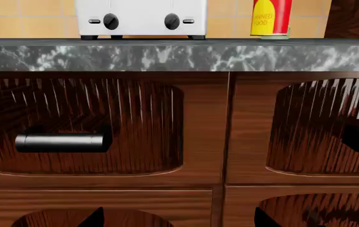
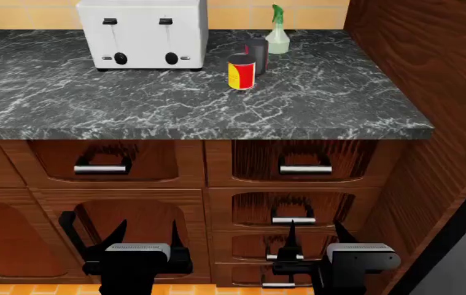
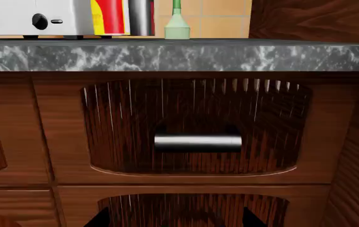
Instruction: Pick the cans from the counter and place them in their designated side in the cabinet.
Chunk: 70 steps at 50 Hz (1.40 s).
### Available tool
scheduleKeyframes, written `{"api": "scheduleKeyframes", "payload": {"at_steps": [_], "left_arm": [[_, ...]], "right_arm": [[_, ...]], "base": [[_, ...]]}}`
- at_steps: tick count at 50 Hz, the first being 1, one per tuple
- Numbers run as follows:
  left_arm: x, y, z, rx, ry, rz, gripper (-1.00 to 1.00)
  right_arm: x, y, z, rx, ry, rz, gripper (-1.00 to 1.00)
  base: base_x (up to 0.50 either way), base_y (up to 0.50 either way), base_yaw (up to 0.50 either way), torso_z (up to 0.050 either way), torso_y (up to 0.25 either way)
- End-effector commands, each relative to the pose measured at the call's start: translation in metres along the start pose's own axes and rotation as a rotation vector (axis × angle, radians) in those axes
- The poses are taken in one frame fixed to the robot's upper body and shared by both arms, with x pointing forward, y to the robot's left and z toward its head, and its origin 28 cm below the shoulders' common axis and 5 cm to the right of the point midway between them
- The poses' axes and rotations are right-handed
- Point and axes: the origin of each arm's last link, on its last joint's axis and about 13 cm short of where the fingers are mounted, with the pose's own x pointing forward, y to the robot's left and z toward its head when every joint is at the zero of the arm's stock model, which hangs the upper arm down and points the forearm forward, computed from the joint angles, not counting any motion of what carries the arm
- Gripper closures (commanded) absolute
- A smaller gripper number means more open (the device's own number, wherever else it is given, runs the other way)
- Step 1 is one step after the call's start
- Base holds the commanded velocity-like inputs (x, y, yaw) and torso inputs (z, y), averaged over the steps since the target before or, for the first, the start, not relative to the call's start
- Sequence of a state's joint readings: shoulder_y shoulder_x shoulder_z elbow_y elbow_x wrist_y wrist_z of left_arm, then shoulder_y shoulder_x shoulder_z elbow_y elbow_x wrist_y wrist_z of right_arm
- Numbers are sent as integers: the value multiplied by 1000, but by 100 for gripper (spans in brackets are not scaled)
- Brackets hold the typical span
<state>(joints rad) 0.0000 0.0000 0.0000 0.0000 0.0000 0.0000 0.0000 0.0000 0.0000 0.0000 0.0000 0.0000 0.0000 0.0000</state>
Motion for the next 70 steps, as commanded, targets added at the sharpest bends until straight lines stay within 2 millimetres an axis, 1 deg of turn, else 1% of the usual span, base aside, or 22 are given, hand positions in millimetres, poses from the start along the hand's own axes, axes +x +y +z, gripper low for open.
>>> {"api": "scheduleKeyframes", "payload": {"at_steps": [1, 4, 10, 16, 19, 21, 22, 24, 27, 31, 32, 35, 36, 39, 43, 47, 49, 53, 57, 59, 63, 70], "left_arm": [[1, 0, 0, 2, 6, 5, -100], [2, 1, 0, 6, 2, 28, -100], [5, 4, 3, -23, 20, 32, -100], [2, 2, 1, 10, -48, 36, -100], [8, 3, 2, -19, -36, 35, -100], [16, 3, 9, -35, -16, 28, -100], [21, 4, 15, -49, -6, 20, -100], [31, 5, 35, -70, -10, 5, -100], [44, 4, 67, -88, 6, -50, -100], [65, -1, 114, -94, 16, -103, -100], [70, -3, 123, -86, 8, -109, -100], [82, -6, 148, -132, 41, -144, -100], [84, -7, 155, -125, 41, -158, -100], [93, -9, 175, -117, 43, -117, -100], [103, -9, 210, -90, 1, -93, -100], [102, -4, 253, -151, -82, -75, -100], [100, -1, 266, -177, -99, -69, -100], [98, 1, 271, -189, -107, -81, -100], [100, 0, 264, -172, -101, -78, -100], [102, -1, 265, -173, -89, -82, -100], [102, -1, 263, -173, -72, -89, -100], [100, -2, 265, -175, -34, -106, -100]], "right_arm": [[-1, 0, 2, -1, -7, 0, -100], [-3, -1, 5, 3, -22, 11, -100], [-4, -1, 3, -71, 25, 49, -100], [-3, -1, 2, -70, 47, 36, -100], [-1, -5, 4, -40, 56, -12, -100], [1, -6, 9, -50, 79, 2, -100], [2, -6, 13, -70, 89, 1, -100], [5, -8, 25, -93, 98, 17, -100], [10, -14, 49, -153, 96, 22, -100], [17, -23, 93, -132, 58, 84, -100], [21, -24, 103, -131, 50, 89, -100], [41, -22, 122, -182, 62, 104, -100], [45, -22, 129, -169, 43, 134, -100], [54, -25, 155, -85, 26, 213, -100], [51, -29, 175, -100, 0, 252, -100], [46, -31, 190, -140, -12, 250, -100], [46, -30, 193, -148, -12, 248, -100], [43, -34, 192, -105, -28, 212, -100], [40, -36, 192, -67, -57, 199, -100], [43, -38, 190, -60, -54, 194, -100], [45, -35, 187, -69, -43, 195, -100], [40, -37, 187, -80, -44, 190, -100]], "base": [[0, 0, 0, 0, 0], [0, 0, 0, 0, 0], [0, 381, 0, 0, 0], [0, 500, 0, 0, 0], [0, 167, 0, 50, 0], [0, 0, 0, 50, 0], [0, 0, 0, 50, 0], [0, 0, 0, 50, 0], [0, 0, 0, 50, 0], [0, 0, 0, 50, 0], [0, 0, 0, 50, 0], [0, 0, 0, 50, 0], [0, 0, 0, 50, 0], [0, 0, 0, 50, 0], [18, 0, 0, 23, 0], [439, 3, 0, 0, 0], [500, 0, 0, 0, 0], [500, 0, 0, 0, 0], [500, 0, 0, 0, 0], [500, 0, 0, 0, 0], [500, 0, 0, 0, 0], [500, 0, 0, 0, 0]]}}
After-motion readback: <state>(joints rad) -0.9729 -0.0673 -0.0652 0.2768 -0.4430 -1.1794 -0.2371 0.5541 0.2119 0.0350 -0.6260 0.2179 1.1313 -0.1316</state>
